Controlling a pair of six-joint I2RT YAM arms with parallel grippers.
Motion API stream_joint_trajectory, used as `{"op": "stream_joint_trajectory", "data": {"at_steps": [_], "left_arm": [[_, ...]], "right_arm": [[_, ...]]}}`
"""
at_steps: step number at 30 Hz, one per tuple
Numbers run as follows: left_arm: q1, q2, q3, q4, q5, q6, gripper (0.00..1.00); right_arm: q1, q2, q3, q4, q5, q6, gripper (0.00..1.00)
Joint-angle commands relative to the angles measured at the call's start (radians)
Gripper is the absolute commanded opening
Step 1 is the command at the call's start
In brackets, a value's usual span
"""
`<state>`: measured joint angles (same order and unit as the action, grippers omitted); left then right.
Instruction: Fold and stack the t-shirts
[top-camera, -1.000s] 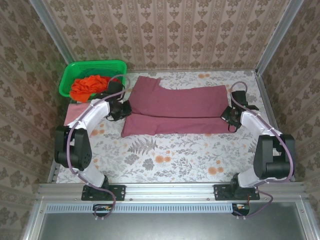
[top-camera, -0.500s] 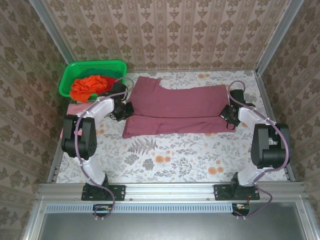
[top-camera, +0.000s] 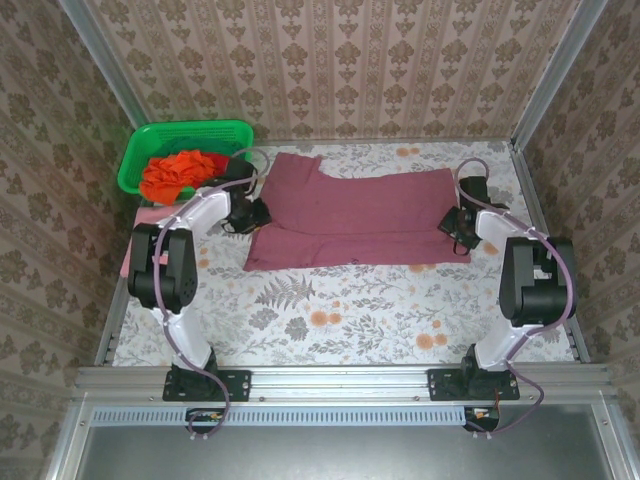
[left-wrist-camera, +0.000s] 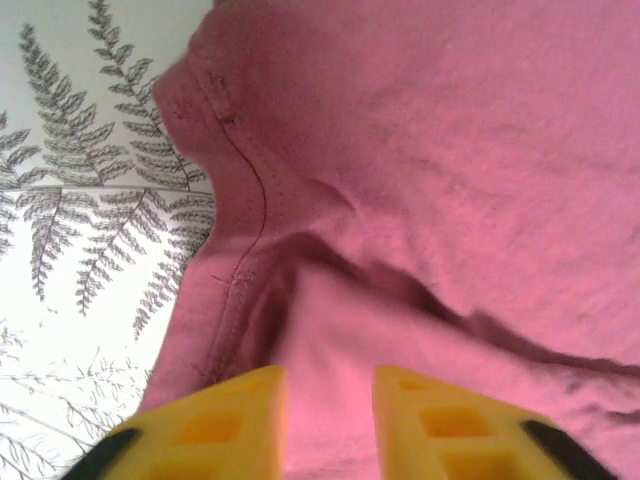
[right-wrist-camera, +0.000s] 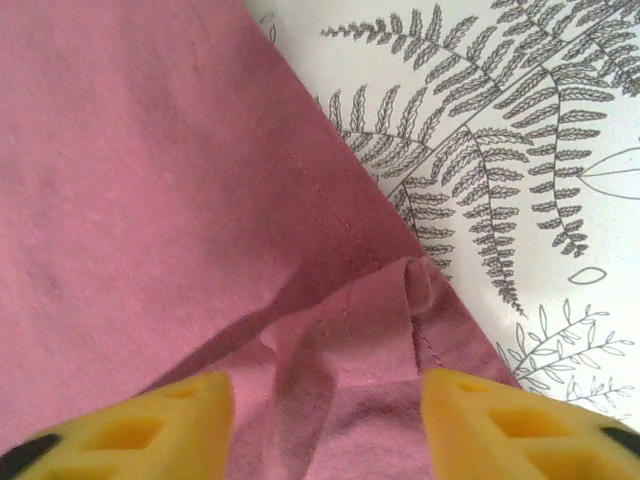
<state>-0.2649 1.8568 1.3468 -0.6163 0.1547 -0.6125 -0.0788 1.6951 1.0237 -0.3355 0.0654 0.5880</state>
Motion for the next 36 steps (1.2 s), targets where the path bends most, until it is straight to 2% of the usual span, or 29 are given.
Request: {"op": "stream_joint_trajectory", "data": {"at_steps": [1,2,5,7,8,12,17,22,28,36], "left_arm": [[-0.003,-0.020,0.002,-0.006,-0.008,0.012,0.53],[-0.006,-0.036,0.001,-0.011,-0.020,0.012,0.61],[-0.037,-0.096,-0.006,-0.023,-0.081,0.009,0.81],[-0.077,-0.113,0.003,-0.012,-0.095,0.003,0.91],[-0.101,-0.108,0.014,0.000,-0.084,-0.006,0.93],[-0.155,-0.048,0.014,0.112,-0.013,-0.063,0.94],[-0.163,0.032,-0.036,0.205,0.013,-0.107,0.94],[-0.162,0.030,-0.133,0.246,0.024,-0.112,0.94],[-0.163,-0.065,-0.312,0.279,0.013,-0.142,0.95],[-0.182,-0.252,-0.540,0.271,-0.013,-0.222,0.96]], "right_arm": [[0.000,-0.111,-0.038,0.052,-0.027,-0.050,0.72],[0.004,-0.149,-0.057,0.055,-0.021,-0.068,0.76],[0.037,-0.234,-0.100,0.059,0.000,-0.108,0.80],[0.074,-0.256,-0.119,0.067,-0.017,-0.114,0.81],[0.093,-0.257,-0.130,0.075,-0.028,-0.111,0.81],[0.147,-0.182,-0.129,0.101,-0.048,-0.073,0.81],[0.119,-0.028,-0.047,0.036,-0.052,-0.033,0.77],[0.079,0.047,-0.034,-0.002,-0.096,-0.015,0.75],[0.032,-0.009,-0.143,-0.031,-0.157,0.013,0.74],[0.028,-0.198,-0.376,-0.052,-0.216,0.087,0.74]]}}
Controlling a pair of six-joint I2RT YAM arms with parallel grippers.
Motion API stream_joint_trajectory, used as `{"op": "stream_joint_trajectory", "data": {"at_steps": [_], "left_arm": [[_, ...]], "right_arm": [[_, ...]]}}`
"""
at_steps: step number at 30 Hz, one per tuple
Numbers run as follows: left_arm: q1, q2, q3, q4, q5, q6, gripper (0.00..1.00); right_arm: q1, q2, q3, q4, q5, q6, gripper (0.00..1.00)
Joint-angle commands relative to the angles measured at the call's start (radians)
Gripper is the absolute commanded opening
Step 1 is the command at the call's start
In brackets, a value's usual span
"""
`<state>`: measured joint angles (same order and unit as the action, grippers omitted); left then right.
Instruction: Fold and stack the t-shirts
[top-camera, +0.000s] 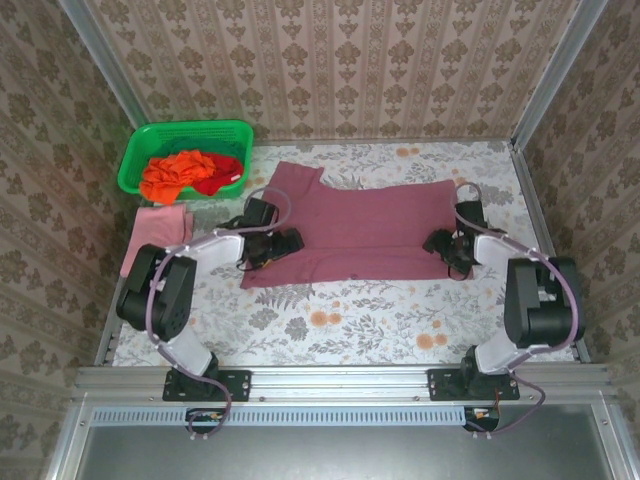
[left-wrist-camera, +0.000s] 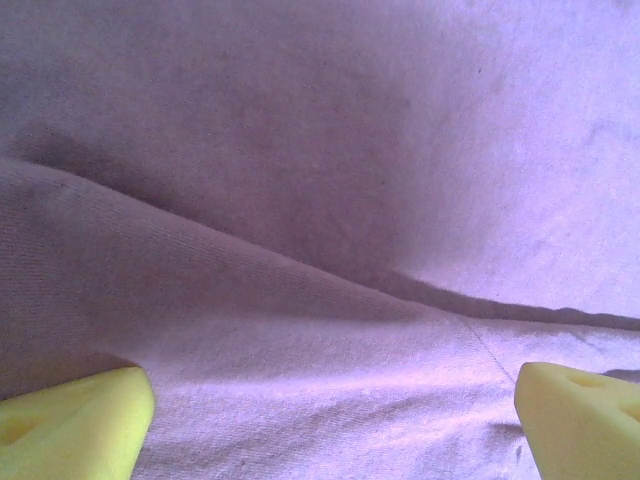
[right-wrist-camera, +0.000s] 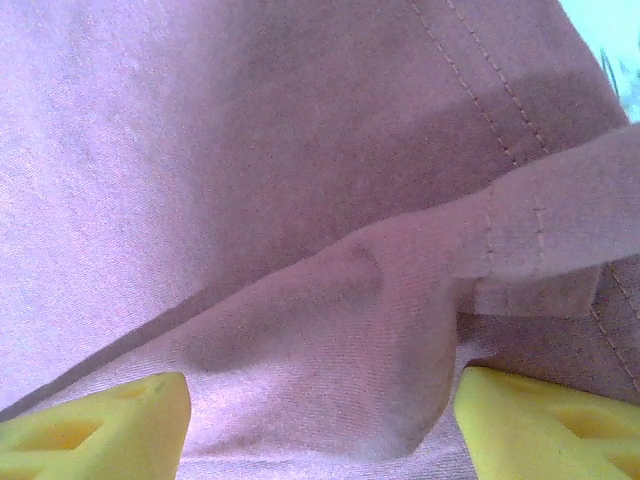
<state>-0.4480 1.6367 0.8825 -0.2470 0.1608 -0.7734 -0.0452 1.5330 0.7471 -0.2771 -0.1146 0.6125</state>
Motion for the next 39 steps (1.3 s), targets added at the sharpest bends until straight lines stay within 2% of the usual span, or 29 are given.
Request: {"op": "stream_joint_trajectory", "data": {"at_steps": [1,5,8,14,19,22,24,28,32,39], "left_arm": [[-0.031,-0.054,-0.095,-0.107,-0.021,-0.072,0.96],[-0.068,-0.164,-0.167,-0.151,-0.047,-0.121,0.96],[-0.072,-0.210,-0.167,-0.189,-0.056,-0.115,0.96],[-0.051,-0.216,0.025,-0.253,-0.125,0.039,1.00],[0.059,-0.102,0.197,-0.207,-0.126,0.210,1.00],[0.130,-0.040,0.251,-0.138,-0.018,0.354,1.00],[0.158,-0.005,0.290,-0.109,0.000,0.442,1.00],[0.175,0.123,0.458,-0.197,0.032,0.678,0.98],[0.178,0.254,0.591,-0.254,0.097,0.889,0.89],[0.190,0.520,0.901,-0.475,0.113,1.015,0.77]], "right_arm": [[-0.005,-0.065,-0.126,-0.121,-0.030,0.068,0.74],[-0.005,-0.226,-0.221,-0.171,0.000,0.092,0.73],[-0.005,-0.316,-0.229,-0.189,-0.009,0.072,0.74],[0.001,-0.419,-0.128,-0.133,-0.014,-0.014,0.77],[0.047,-0.296,0.015,-0.076,-0.020,-0.071,0.79],[0.065,-0.223,0.089,-0.048,-0.016,-0.086,0.79],[0.068,-0.197,0.111,-0.019,-0.022,-0.084,0.79],[0.083,-0.152,0.143,0.010,-0.041,-0.080,0.79],[0.099,-0.116,0.135,0.019,-0.040,-0.086,0.79],[0.100,-0.130,0.106,-0.002,-0.027,-0.100,0.79]]}}
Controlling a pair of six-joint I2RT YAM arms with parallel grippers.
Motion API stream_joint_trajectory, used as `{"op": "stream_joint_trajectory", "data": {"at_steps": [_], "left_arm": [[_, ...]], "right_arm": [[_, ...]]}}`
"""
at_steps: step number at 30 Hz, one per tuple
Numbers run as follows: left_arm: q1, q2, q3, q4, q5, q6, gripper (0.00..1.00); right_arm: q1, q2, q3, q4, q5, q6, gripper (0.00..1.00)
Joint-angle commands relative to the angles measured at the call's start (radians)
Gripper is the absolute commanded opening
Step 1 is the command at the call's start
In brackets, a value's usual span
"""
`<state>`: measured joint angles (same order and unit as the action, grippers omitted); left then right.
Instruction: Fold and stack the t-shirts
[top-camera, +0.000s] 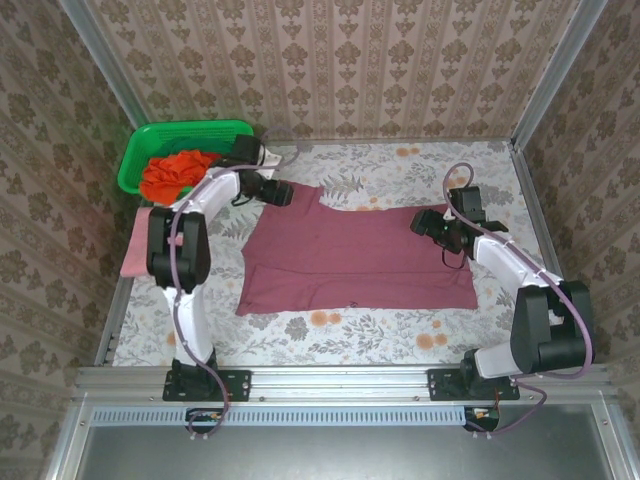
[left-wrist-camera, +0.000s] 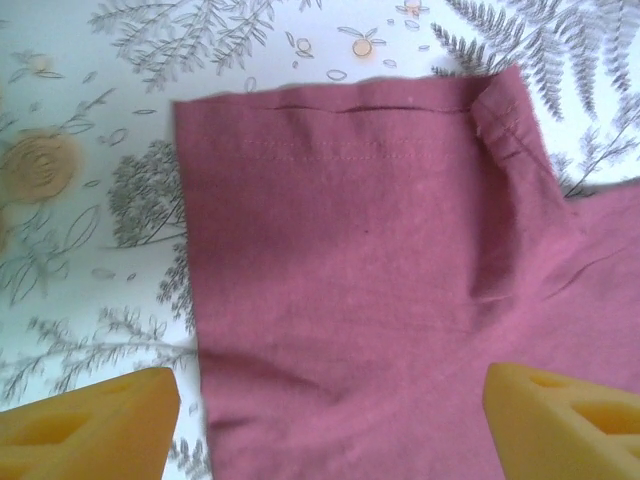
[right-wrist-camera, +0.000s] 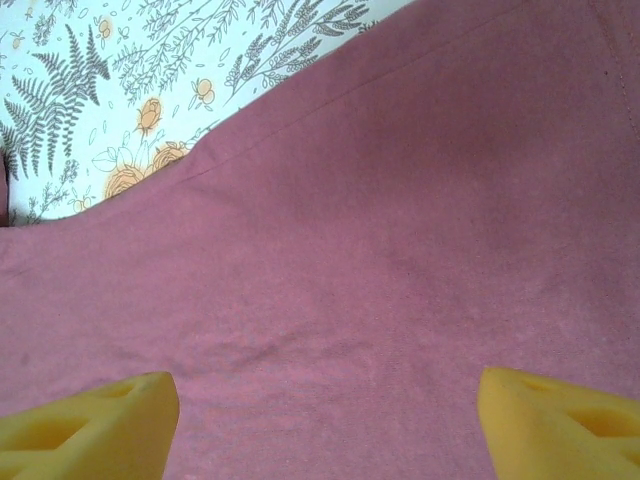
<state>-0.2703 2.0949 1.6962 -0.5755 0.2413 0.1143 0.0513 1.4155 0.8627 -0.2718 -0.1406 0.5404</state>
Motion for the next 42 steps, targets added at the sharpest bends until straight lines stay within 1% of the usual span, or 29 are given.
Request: {"op": "stream_joint_trajectory", "data": {"at_steps": [1,3,4,5,7,12,19,22,23,27,28,30,34,35,39,42], "left_arm": [[0.016,0.093,0.126,-0.173,0.028,0.131,0.74],[0.019,0.149,0.185,-0.216,0.013,0.130,0.70],[0.021,0.170,0.209,-0.235,-0.007,0.123,0.70],[0.022,0.188,0.223,-0.244,-0.025,0.118,0.70],[0.024,0.203,0.228,-0.241,-0.053,0.105,0.70],[0.026,0.237,0.261,-0.274,-0.066,0.084,0.67],[0.025,0.269,0.274,-0.277,-0.052,0.069,0.52],[0.027,0.297,0.313,-0.309,-0.062,0.065,0.42],[0.027,0.301,0.319,-0.319,-0.063,0.063,0.40],[0.026,0.292,0.297,-0.346,-0.075,0.054,0.41],[0.026,0.285,0.277,-0.334,-0.076,0.053,0.39],[0.026,0.280,0.255,-0.318,-0.079,0.053,0.28],[0.026,0.289,0.271,-0.326,-0.088,0.053,0.04],[0.026,0.286,0.271,-0.321,-0.089,0.054,0.00],[0.027,0.269,0.262,-0.298,-0.082,0.050,0.00],[0.026,0.244,0.231,-0.260,-0.071,0.041,0.00]], "right_arm": [[0.004,-0.016,-0.013,-0.014,0.004,-0.032,0.80],[0.002,-0.016,-0.017,-0.024,0.020,-0.040,0.80],[0.002,-0.016,-0.020,-0.029,0.027,-0.043,0.80],[0.001,-0.048,-0.022,-0.033,0.032,-0.046,0.80],[0.000,-0.050,-0.028,-0.034,0.037,-0.048,0.80],[-0.002,-0.042,-0.034,-0.032,0.038,-0.042,0.80],[-0.004,-0.030,-0.025,-0.027,0.031,-0.035,0.79],[-0.004,-0.030,-0.022,-0.030,0.031,-0.033,0.79],[-0.005,-0.032,-0.022,-0.035,0.035,-0.034,0.79],[-0.012,-0.045,-0.021,-0.047,0.047,-0.040,0.79],[-0.014,-0.048,-0.022,-0.047,0.050,-0.042,0.79],[-0.017,-0.047,-0.021,-0.044,0.052,-0.045,0.79],[-0.022,-0.031,-0.004,-0.043,0.053,-0.047,0.79],[-0.024,-0.030,0.005,-0.043,0.057,-0.048,0.79],[-0.034,0.023,0.051,-0.048,0.096,-0.042,0.79],[-0.057,0.095,0.119,-0.076,0.141,-0.026,0.78]]}}
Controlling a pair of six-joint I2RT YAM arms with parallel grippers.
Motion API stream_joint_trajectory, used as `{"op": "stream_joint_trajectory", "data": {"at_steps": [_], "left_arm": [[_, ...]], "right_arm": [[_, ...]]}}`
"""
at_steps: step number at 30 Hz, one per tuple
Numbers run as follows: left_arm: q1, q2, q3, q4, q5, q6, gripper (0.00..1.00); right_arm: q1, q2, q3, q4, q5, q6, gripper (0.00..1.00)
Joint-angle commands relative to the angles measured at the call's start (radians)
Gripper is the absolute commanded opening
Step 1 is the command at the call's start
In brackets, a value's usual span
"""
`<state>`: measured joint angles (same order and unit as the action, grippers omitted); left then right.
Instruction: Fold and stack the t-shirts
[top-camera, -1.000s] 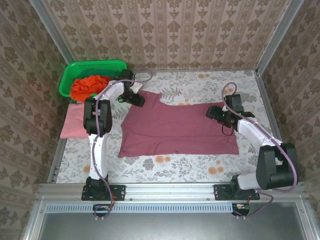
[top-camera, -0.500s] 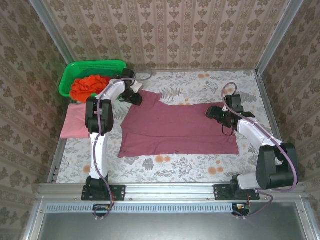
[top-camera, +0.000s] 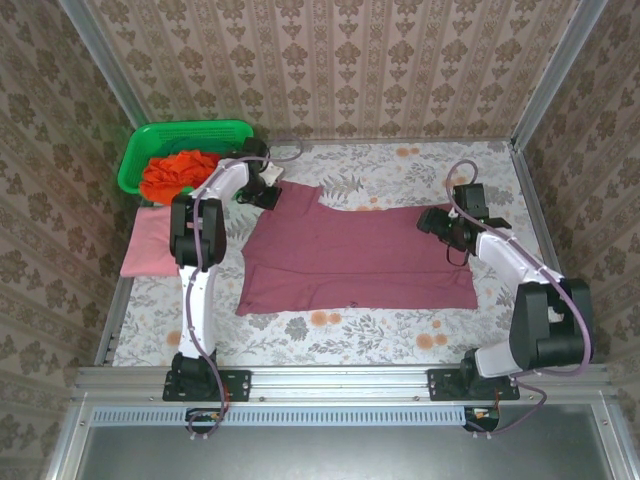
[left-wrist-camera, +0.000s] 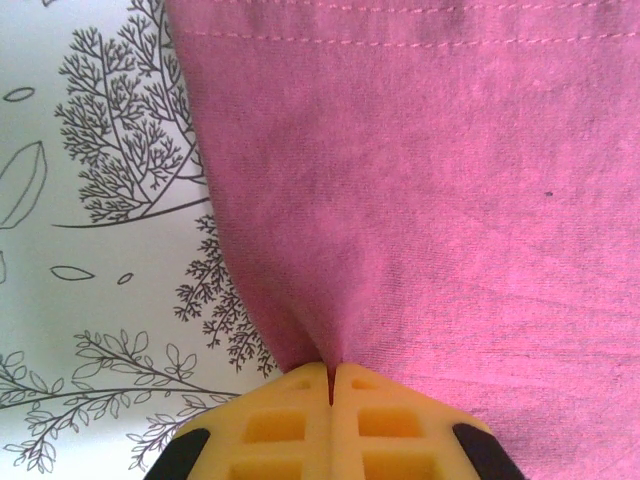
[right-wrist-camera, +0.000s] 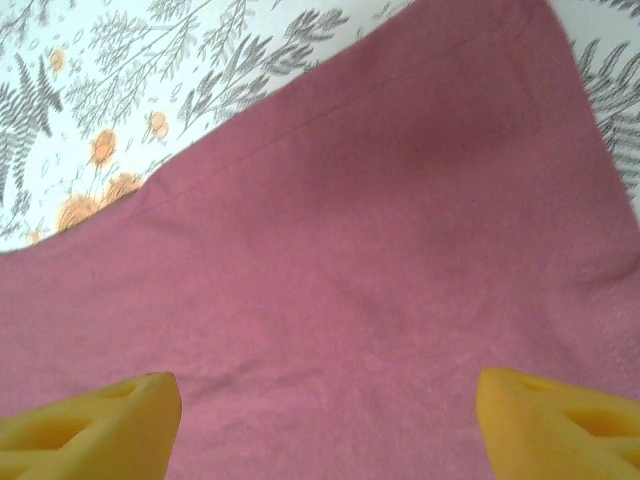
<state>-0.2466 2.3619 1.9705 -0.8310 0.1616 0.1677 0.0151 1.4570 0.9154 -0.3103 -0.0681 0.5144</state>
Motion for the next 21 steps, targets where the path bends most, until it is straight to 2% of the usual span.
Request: {"op": "stream_joint_trajectory", "data": {"at_steps": [1,7,10,16,21], "left_arm": [[0.003,-0.032,-0.054,0.010,0.010,-0.016,0.00],[0.003,-0.056,-0.082,0.041,0.025,-0.024,0.00],[0.003,-0.058,-0.086,0.044,0.029,-0.027,0.00],[0.003,-0.069,-0.105,0.058,0.029,-0.030,0.00],[0.003,-0.069,-0.101,0.058,0.030,-0.029,0.04]], "right_arm": [[-0.032,0.090,0.096,-0.054,0.088,0.005,0.76],[-0.078,0.337,0.331,-0.180,0.208,0.020,0.58],[-0.084,0.436,0.420,-0.219,0.255,0.015,0.53],[-0.099,0.566,0.546,-0.251,0.263,-0.001,0.51],[-0.106,0.644,0.659,-0.289,0.268,-0.026,0.49]]}}
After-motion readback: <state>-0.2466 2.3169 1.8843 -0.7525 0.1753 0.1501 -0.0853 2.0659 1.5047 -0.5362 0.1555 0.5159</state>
